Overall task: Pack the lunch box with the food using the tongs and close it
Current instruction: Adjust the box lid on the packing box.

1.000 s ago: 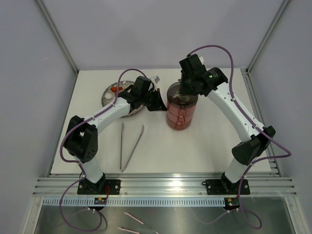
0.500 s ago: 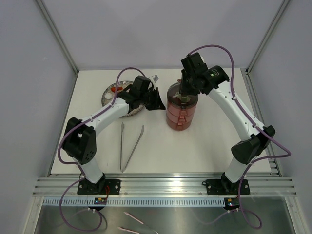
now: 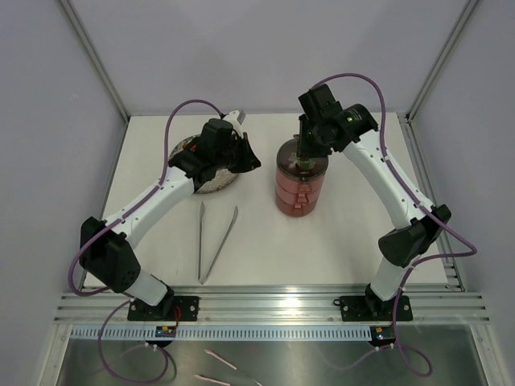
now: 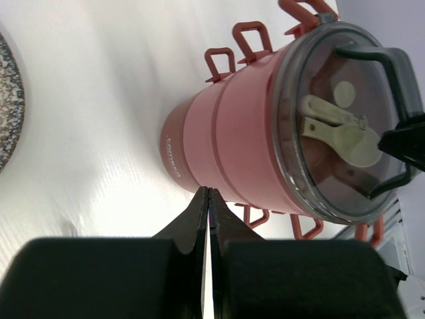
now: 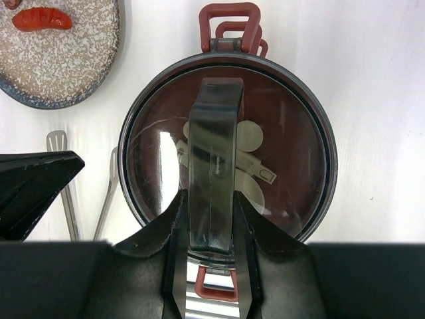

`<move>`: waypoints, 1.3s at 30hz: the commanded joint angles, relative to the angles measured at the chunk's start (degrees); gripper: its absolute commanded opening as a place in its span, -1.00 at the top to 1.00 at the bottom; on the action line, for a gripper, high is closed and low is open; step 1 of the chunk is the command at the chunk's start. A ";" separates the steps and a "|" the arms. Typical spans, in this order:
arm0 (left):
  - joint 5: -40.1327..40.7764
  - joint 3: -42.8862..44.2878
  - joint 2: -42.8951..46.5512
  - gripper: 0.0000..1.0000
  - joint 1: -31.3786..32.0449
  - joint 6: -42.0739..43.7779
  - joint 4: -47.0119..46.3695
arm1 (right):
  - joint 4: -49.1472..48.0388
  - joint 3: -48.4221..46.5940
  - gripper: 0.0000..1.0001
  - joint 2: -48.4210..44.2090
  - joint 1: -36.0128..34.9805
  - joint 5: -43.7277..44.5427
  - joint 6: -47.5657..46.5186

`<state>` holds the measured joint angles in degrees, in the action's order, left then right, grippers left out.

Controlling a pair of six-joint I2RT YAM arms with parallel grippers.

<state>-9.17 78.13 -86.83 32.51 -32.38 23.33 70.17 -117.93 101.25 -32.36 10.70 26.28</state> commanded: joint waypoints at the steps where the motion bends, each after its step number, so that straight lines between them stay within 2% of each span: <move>1: 3.02 -1.22 2.10 1.00 -0.43 1.45 -0.30 | 6.56 4.72 1.00 2.37 0.45 -3.66 -2.11; 9: 2.75 -1.31 2.10 1.00 -0.34 1.62 0.22 | -0.90 16.40 1.00 0.44 2.91 -8.85 -1.94; 15: 2.58 -0.52 1.66 1.00 -0.34 1.97 0.58 | -0.30 16.07 1.00 -0.18 2.92 -8.59 -2.11; 19: 2.31 -0.17 1.22 1.00 -0.43 1.71 0.66 | 1.81 12.29 0.68 -0.53 2.92 -7.10 -2.99; 20: 2.31 -0.08 1.22 1.00 -0.43 1.62 0.66 | 2.59 11.33 0.46 -0.53 2.92 -7.01 -3.17; 24: 2.23 0.44 1.13 1.00 -0.43 1.53 0.57 | 3.83 5.10 -0.17 -0.62 2.92 -6.75 -4.57; 27: 2.49 1.32 1.13 1.00 -0.35 1.71 1.28 | 5.23 -0.61 -0.46 -0.27 2.91 -4.74 -5.01; 30: 3.10 1.94 1.31 1.00 -0.35 1.97 2.15 | 6.03 -4.15 -0.60 -1.58 3.00 -1.84 -5.02; 34: 4.07 2.03 1.84 1.00 -0.43 2.50 2.95 | 4.71 -3.63 -0.62 -5.70 3.61 1.51 -4.57; 37: 4.33 2.29 1.84 1.00 -0.43 2.67 3.21 | 1.64 0.32 -0.62 -10.54 5.98 3.01 -3.70; 39: 3.72 2.55 1.40 1.00 -0.43 2.85 3.56 | -0.64 5.57 -0.62 -12.91 8.79 0.57 -3.26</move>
<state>-6.52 77.69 -86.65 32.34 -30.89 27.59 71.72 -116.31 94.39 -27.27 9.85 22.74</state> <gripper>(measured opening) 0.002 0.808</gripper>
